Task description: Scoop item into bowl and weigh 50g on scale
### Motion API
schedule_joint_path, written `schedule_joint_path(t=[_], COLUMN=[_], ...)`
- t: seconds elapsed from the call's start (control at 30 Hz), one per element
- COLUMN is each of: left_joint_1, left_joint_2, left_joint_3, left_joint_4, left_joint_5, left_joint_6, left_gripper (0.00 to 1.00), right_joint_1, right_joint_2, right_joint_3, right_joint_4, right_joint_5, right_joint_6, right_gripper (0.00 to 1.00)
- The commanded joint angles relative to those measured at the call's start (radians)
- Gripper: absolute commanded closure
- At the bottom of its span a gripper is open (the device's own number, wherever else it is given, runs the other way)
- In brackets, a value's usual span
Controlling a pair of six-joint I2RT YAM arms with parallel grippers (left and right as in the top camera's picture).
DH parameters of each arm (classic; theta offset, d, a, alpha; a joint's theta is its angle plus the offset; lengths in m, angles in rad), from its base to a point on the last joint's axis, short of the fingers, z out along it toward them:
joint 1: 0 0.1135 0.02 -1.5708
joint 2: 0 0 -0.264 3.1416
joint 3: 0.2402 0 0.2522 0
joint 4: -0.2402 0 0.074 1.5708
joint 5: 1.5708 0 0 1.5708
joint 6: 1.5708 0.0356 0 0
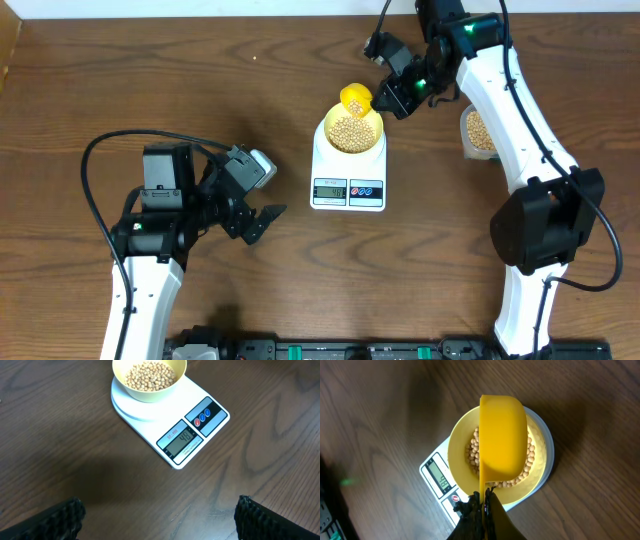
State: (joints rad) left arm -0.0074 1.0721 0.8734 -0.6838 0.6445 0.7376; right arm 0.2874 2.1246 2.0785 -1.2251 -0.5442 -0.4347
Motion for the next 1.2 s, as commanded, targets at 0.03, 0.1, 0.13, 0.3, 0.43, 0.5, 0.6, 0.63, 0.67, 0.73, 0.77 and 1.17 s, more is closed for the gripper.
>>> schedule_joint_path(t=[0.03, 0.1, 0.13, 0.3, 0.43, 0.5, 0.6, 0.63, 0.67, 0.73, 0.77, 1.17], left_joint_1=[0.005, 0.005, 0.005, 0.004, 0.005, 0.004, 0.004, 0.004, 0.004, 0.005, 0.004, 0.005], left_joint_2=[0.005, 0.005, 0.005, 0.005, 0.005, 0.005, 0.005, 0.005, 0.005, 0.005, 0.005, 0.005], left_joint_3=[-0.003, -0.003, -0.003, -0.003, -0.003, -0.003, -0.003, -0.003, -0.003, -0.003, -0.003, -0.003], left_joint_4=[-0.003, -0.003, -0.003, -0.003, -0.003, -0.003, -0.003, -0.003, -0.003, -0.003, -0.003, -0.003], left_joint_5=[-0.003, -0.003, -0.003, -0.003, -0.003, -0.003, -0.003, -0.003, -0.003, -0.003, -0.003, -0.003], left_joint_6=[0.006, 0.006, 0.006, 0.006, 0.006, 0.006, 0.006, 0.006, 0.006, 0.006, 0.006, 0.006], left_gripper=[0.02, 0.02, 0.02, 0.02, 0.03, 0.02, 0.02, 0.03, 0.03, 0.02, 0.03, 0.02], right_joint_1=[-0.005, -0.006, -0.006, 0.002, 0.018, 0.027, 0.033, 0.033, 0.033, 0.032, 0.032, 0.043], right_joint_2=[-0.026, -0.026, -0.026, -0.026, -0.026, -0.026, -0.026, -0.026, -0.026, -0.026, -0.026, -0.026], right_joint_3=[0.02, 0.02, 0.02, 0.02, 0.02, 0.02, 0.02, 0.02, 0.02, 0.02, 0.02, 0.02], right_joint_4=[0.003, 0.003, 0.003, 0.0, -0.002, -0.002, -0.002, -0.002, -0.002, -0.002, -0.002, -0.005], right_joint_5=[-0.027, -0.022, -0.017, 0.006, 0.066, 0.077, 0.084, 0.084, 0.084, 0.086, 0.087, 0.095], right_joint_6=[0.011, 0.01, 0.007, -0.035, -0.043, -0.058, -0.061, -0.06, -0.061, -0.061, -0.061, -0.073], right_gripper=[0.99, 0.99, 0.99, 0.99, 0.99, 0.99, 0.99, 0.99, 0.99, 0.99, 0.99, 0.99])
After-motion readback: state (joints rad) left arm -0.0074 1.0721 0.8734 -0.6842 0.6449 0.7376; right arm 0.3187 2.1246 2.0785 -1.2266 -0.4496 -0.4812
